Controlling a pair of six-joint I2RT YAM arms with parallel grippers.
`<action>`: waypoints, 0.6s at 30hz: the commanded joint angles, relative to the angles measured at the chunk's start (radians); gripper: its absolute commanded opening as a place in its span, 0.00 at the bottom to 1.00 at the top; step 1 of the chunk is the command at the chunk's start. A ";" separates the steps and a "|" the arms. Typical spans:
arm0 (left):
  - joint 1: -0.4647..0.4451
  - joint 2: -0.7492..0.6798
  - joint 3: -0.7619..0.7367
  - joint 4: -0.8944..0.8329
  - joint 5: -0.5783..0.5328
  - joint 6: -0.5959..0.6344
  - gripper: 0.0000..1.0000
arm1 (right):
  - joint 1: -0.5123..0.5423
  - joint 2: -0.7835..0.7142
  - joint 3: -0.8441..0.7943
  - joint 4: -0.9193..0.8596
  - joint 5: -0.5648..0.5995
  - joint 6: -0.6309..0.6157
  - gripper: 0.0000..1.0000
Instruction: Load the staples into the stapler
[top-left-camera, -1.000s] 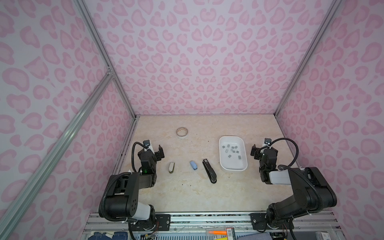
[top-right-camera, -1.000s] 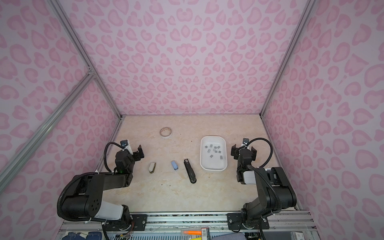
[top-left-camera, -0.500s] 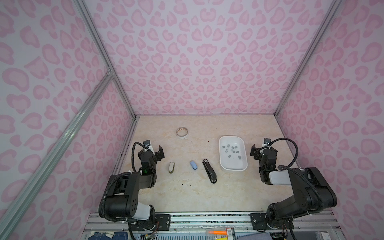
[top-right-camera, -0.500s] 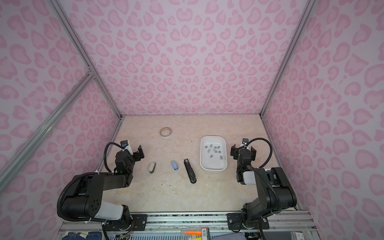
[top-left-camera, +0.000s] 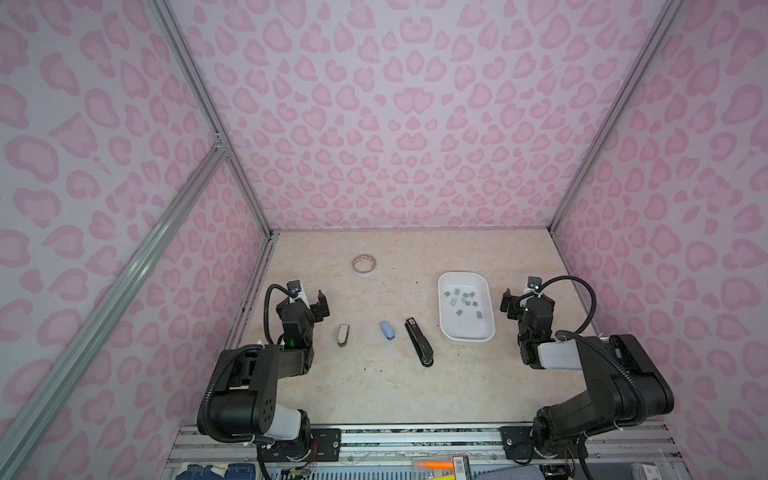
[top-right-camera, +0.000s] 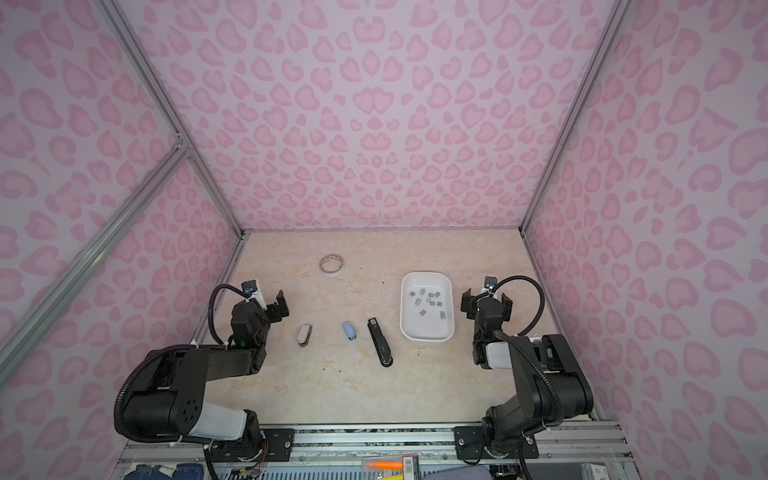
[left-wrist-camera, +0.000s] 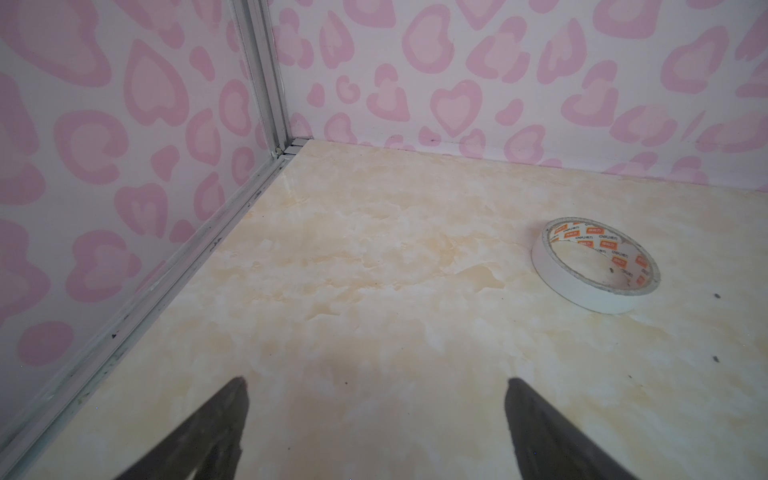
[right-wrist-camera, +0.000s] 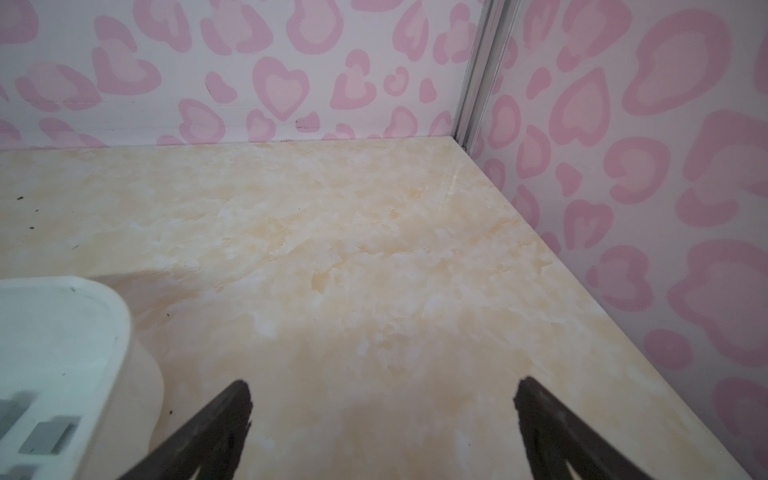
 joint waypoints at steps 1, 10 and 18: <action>0.000 0.000 0.008 0.037 -0.005 0.008 0.97 | 0.001 0.001 0.005 0.054 0.042 -0.001 1.00; -0.003 -0.169 0.145 -0.352 -0.020 -0.031 0.97 | -0.001 -0.230 0.171 -0.449 0.189 0.140 1.00; -0.011 -0.503 0.217 -0.620 0.186 -0.172 0.97 | -0.045 -0.478 0.144 -0.533 -0.444 0.345 1.00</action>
